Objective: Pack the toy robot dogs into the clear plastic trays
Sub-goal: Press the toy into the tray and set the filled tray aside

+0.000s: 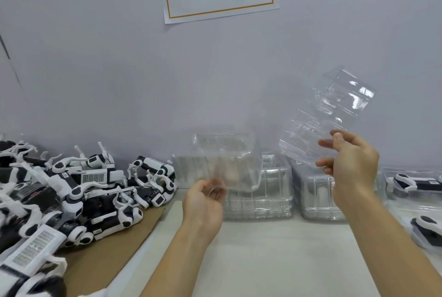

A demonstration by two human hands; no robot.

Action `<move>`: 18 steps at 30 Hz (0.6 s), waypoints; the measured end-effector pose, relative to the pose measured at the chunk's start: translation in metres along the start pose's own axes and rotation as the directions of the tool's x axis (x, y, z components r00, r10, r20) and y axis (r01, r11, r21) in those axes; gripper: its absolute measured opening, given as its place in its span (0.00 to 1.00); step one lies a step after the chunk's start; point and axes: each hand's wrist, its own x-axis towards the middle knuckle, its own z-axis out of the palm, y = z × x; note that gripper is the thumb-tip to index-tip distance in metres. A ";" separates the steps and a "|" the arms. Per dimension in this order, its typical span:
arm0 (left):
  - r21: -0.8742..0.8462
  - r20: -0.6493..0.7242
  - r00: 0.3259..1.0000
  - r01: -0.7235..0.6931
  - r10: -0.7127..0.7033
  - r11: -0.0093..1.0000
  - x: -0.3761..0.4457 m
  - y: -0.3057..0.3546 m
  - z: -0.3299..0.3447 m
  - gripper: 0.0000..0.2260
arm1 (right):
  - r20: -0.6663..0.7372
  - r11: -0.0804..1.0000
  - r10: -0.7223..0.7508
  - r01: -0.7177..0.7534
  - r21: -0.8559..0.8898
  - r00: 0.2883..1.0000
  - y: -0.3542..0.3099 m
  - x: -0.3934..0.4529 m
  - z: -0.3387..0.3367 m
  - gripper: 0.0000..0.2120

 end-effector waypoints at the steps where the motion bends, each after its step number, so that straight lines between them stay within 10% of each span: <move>1: 0.035 0.030 1.000 -0.006 0.005 0.999 0.001 0.000 0.000 0.10 | -0.015 1.000 -0.001 0.001 0.004 1.000 0.000 0.001 -0.001 0.09; 7: 0.460 0.055 0.996 -0.088 0.071 0.884 0.000 -0.004 0.003 0.07 | -0.063 1.000 -0.006 0.007 0.022 0.998 -0.001 0.003 -0.003 0.09; 13: 0.904 0.010 0.799 -0.264 0.601 0.337 0.002 -0.004 -0.005 0.16 | -0.052 1.000 0.005 -0.005 0.006 0.999 0.000 0.002 -0.002 0.09; 18: 0.789 0.215 0.783 -0.491 0.583 0.369 0.003 -0.003 -0.009 0.12 | -0.057 1.000 0.004 -0.004 0.003 0.998 0.000 0.000 -0.001 0.09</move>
